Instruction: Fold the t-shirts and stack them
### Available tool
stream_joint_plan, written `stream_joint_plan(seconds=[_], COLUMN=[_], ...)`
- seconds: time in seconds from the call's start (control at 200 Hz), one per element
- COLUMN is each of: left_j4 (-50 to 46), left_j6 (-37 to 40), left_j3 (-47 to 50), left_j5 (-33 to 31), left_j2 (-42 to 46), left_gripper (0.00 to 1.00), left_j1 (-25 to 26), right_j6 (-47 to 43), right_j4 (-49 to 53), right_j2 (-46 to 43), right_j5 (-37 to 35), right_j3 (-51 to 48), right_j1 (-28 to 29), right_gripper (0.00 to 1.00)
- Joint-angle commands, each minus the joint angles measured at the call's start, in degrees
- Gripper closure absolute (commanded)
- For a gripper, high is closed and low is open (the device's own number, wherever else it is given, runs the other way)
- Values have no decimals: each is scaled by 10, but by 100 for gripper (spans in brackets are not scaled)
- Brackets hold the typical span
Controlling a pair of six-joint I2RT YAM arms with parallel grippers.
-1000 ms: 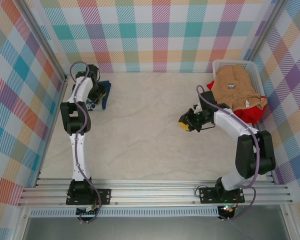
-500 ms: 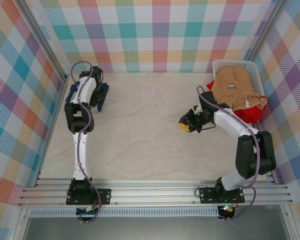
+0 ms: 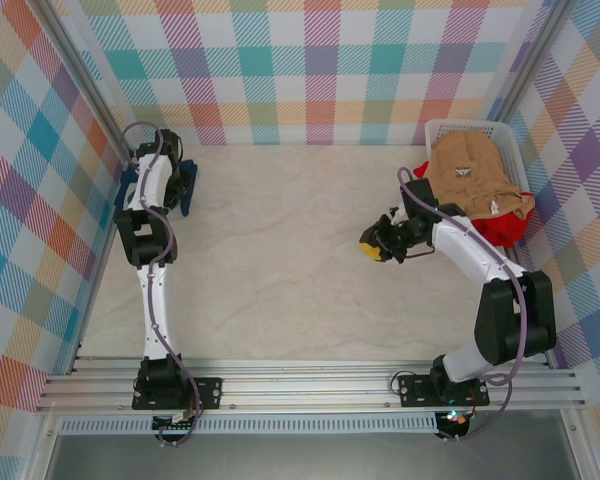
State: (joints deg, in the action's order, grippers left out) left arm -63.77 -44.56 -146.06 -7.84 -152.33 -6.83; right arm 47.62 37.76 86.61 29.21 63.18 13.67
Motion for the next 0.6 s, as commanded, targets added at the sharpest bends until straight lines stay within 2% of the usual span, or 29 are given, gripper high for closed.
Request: stream_joint_plan(seconds=[0.0, 0.24, 0.325, 0.595], left_j4=[14, 16, 27, 13], left_j6=[40, 44, 39, 56], left_j3=[9, 64, 95, 103], left_j5=[49, 49, 44, 33], left_j2=[-41, -18, -3, 7], left_gripper=[59, 61, 61, 62], left_j1=[14, 43, 43, 41], right_j6=[5, 9, 8, 8], right_j4=[1, -13, -14, -16], right_j2=[14, 32, 35, 33], right_j5=[7, 13, 14, 13], right_j3=[22, 30, 33, 27], right_j1=[-1, 1, 1, 1], right_gripper=[75, 75, 75, 75])
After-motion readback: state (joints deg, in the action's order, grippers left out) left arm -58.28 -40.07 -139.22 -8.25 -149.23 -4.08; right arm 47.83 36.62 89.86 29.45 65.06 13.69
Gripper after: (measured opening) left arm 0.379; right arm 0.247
